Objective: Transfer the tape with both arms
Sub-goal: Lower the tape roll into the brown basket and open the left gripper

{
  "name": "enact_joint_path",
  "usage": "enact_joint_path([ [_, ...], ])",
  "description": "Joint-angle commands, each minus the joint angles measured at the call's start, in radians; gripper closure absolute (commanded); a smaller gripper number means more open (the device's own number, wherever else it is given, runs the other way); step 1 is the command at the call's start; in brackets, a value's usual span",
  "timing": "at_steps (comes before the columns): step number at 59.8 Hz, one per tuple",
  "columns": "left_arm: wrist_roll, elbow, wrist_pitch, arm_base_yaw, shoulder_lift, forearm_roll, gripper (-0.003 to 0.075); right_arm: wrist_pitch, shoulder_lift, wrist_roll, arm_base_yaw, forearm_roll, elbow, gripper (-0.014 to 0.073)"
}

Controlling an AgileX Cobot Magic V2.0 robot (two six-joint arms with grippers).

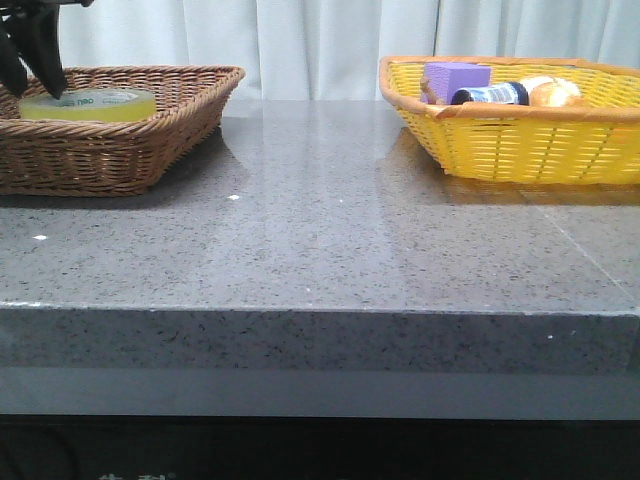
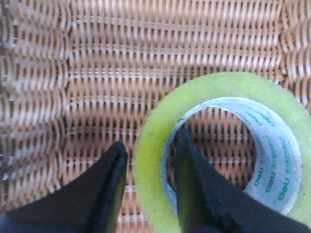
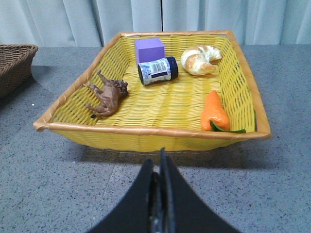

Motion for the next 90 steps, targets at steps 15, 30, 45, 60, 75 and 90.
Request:
enact_joint_path([
  [15,-0.005,-0.036,-0.026,0.001,-0.111,0.011,0.0677,-0.084,0.008,-0.010,-0.003,0.008,-0.025,0.0662],
  [30,-0.005,-0.032,-0.058,0.001,-0.135,0.011,0.0740,-0.083,0.008,-0.010,-0.003,0.008,-0.025,0.0662],
  [45,-0.005,0.195,-0.321,0.001,-0.347,-0.014,0.0740,-0.087,0.008,-0.010,-0.003,0.008,-0.025,0.0662],
  [60,-0.005,0.650,-0.634,0.001,-0.661,-0.019,0.0740,-0.079,0.008,-0.010,-0.003,0.008,-0.025,0.0662],
  [75,-0.005,1.072,-0.866,0.001,-1.016,-0.019,0.0740,-0.079,0.008,-0.010,-0.003,0.008,-0.025,0.0662],
  [90,-0.005,1.337,-0.917,0.001,-1.390,-0.019,0.0740,-0.079,0.008,-0.010,-0.003,0.008,-0.025,0.0662],
])
